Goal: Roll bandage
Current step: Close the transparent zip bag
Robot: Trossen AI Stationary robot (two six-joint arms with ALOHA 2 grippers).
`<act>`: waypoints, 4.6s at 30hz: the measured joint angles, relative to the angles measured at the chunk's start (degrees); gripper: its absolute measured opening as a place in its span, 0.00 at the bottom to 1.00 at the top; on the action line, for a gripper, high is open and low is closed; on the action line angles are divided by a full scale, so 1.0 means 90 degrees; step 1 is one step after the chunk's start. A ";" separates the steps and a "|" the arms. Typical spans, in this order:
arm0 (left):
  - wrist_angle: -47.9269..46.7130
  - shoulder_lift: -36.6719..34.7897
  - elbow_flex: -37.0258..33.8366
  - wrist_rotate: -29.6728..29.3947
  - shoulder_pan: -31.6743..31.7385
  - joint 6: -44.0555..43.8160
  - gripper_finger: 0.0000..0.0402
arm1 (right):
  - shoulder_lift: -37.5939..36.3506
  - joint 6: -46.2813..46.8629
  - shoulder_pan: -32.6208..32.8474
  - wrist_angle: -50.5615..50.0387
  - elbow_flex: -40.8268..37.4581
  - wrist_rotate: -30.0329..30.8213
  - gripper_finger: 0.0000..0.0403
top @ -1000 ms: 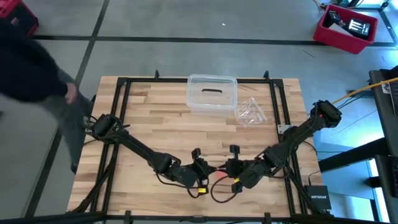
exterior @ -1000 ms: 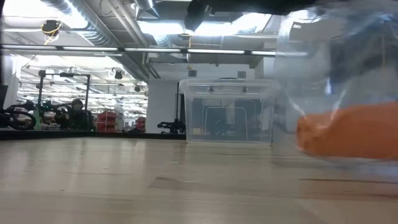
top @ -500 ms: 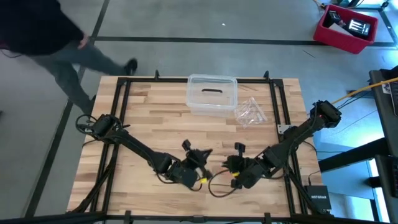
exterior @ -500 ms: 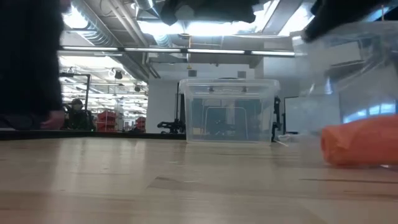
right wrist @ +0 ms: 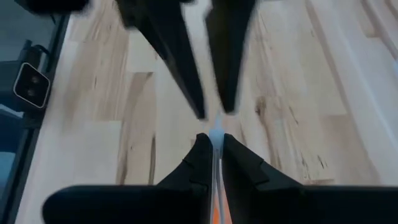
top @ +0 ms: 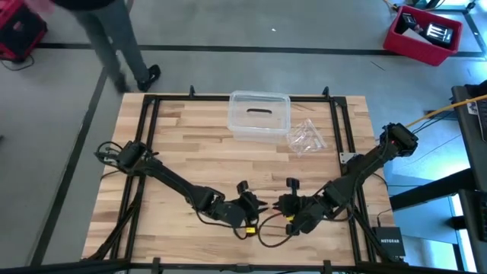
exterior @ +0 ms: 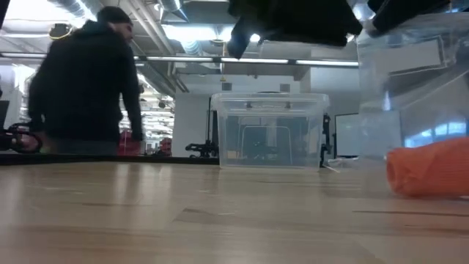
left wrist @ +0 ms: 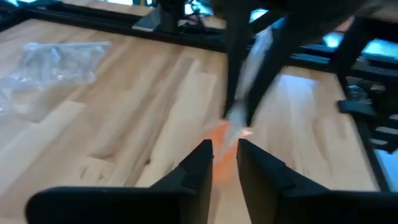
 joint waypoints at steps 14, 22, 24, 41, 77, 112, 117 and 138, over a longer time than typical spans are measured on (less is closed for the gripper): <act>0.0288 -0.0016 0.0004 0.0534 0.0144 0.0647 0.13 | -0.0001 -0.0100 -0.0015 0.0034 0.0000 0.0049 0.06; 0.0113 -0.0016 0.0004 0.0587 0.0202 0.0670 0.07 | -0.0002 -0.0137 -0.0019 0.0030 0.0000 0.0051 0.06; 0.0062 -0.0014 0.0001 0.0587 0.0202 0.0670 0.07 | -0.0002 -0.0179 -0.0019 0.0042 0.0000 0.0054 0.06; 0.0017 -0.0013 -0.0004 -0.0340 0.0236 0.0205 0.00 | 0.0021 0.0751 -0.0121 -0.0019 0.0000 0.0362 0.06; 0.0212 0.0191 -0.0033 0.0707 0.0231 0.0034 0.31 | 0.0058 0.0024 0.0066 0.0063 0.0000 -0.0019 0.11; 0.0679 0.0142 -0.0033 0.0342 0.0017 0.1160 0.00 | 0.0022 -0.1270 -0.0032 -0.0824 0.1116 -0.0238 0.31; 0.0682 0.0142 -0.0033 0.0321 0.0025 0.1109 0.00 | 0.0074 -0.1624 -0.0061 -0.0283 0.1171 -0.0207 0.33; 0.0698 0.0151 -0.0039 0.0029 -0.0148 0.1333 0.00 | 0.0447 -0.1763 -0.0146 -0.0643 0.1104 -0.0319 0.02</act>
